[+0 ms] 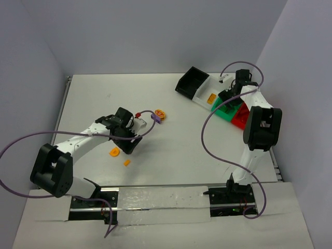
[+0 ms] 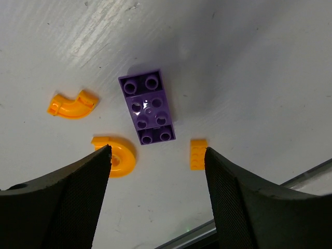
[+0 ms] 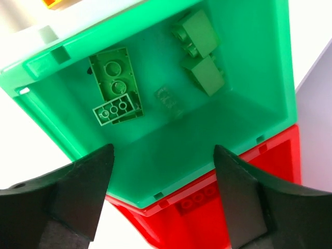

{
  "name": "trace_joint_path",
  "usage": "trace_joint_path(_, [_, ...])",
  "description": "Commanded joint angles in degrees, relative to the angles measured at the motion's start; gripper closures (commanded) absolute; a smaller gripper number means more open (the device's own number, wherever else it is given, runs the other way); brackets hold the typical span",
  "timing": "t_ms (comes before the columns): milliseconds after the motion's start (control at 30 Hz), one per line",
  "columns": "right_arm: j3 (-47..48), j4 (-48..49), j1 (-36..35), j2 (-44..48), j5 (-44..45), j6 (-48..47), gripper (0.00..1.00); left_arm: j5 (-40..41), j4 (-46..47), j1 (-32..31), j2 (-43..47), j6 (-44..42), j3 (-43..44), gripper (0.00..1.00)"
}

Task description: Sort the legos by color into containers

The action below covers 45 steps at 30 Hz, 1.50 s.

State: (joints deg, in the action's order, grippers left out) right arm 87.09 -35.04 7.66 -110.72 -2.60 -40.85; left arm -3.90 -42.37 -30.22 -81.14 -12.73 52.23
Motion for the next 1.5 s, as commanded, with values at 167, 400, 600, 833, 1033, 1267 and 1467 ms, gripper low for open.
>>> trace_joint_path(167, [2.49, -0.44, 0.24, 4.18, -1.68, 0.71, 0.03, 2.23, 2.14, -2.31, -6.49, 1.32, 2.11, 0.26])
trace_joint_path(400, [2.74, -4.14, -1.42, 12.56, -8.72, 3.93, 0.0, 3.4, 3.67, -2.62, -12.28, 2.77, 3.82, 0.36])
trace_joint_path(600, [0.74, -5.75, -5.86, 22.58, -14.94, 8.74, 0.0, 3.54, 4.23, -2.56, -15.88, 4.02, 5.52, 0.54])
trace_joint_path(833, [-3.84, -6.28, -11.75, 31.16, -28.47, 15.39, 0.0, 1.37, 6.73, -2.56, -10.01, 2.83, 6.21, 0.98])
trace_joint_path(1033, [-7.76, -5.06, -17.89, 35.24, -49.82, 21.17, 0.0, -29.65, 9.51, -1.86, 8.94, -3.2, 6.25, 1.0])
trace_joint_path(1267, [-9.1, -0.35, -31.0, 36.16, -57.78, 25.31, 0.0, -51.87, 8.74, -1.86, 16.14, -7.43, 6.41, 1.0])
trace_joint_path(1467, [-4.19, -2.59, -39.66, 32.47, -56.99, 24.67, 0.0, -57.1, 8.59, -1.9, 16.54, -6.87, 6.83, 1.0])
